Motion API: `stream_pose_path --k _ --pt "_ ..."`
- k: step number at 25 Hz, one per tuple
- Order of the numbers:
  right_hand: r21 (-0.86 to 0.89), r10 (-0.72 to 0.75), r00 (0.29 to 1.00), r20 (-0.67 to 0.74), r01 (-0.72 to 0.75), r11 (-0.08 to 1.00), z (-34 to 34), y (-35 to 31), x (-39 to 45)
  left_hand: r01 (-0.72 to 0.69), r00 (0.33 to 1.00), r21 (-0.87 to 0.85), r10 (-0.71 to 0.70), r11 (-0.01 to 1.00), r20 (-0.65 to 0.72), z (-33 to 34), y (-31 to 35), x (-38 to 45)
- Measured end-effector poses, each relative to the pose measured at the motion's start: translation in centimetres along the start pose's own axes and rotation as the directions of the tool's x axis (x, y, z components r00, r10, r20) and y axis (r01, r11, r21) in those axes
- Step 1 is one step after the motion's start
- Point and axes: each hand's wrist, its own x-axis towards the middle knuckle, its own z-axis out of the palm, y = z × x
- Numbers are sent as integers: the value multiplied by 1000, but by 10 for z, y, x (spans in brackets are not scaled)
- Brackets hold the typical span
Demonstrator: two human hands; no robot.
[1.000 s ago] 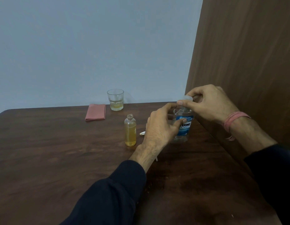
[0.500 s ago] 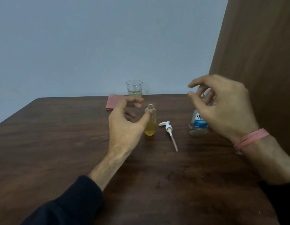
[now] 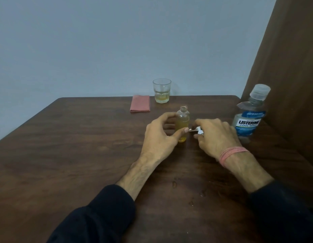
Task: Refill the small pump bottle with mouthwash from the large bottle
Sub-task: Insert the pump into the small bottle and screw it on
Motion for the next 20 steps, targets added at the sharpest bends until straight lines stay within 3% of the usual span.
stream_pose_path --k 4,7,9,11,14,17,20 --pt "138 50 999 -15 -47 989 0 0 10 -13 1000 13 13 1000 2 0 -3 -2" --pt "430 122 979 -161 -41 902 -15 2 17 19 1000 -23 -19 1000 -19 -4 -5 -3" --pt "706 168 951 -259 67 705 -33 -1 24 34 999 -31 -35 999 -37 -6 -5 -2" --pt "857 180 921 -346 232 461 -53 -9 31 32 998 -23 -33 999 -55 -5 -4 -2" --pt "851 130 860 -493 445 279 -75 -29 36 41 997 -4 -42 999 -58 -6 -3 -3" --pt "772 54 798 -600 560 299 -89 -38 42 57 997 26 -56 998 -46 -6 -2 -3" --pt "743 -50 799 -599 578 338 -96 -35 50 62 996 24 -61 998 -61 -7 -2 -3"
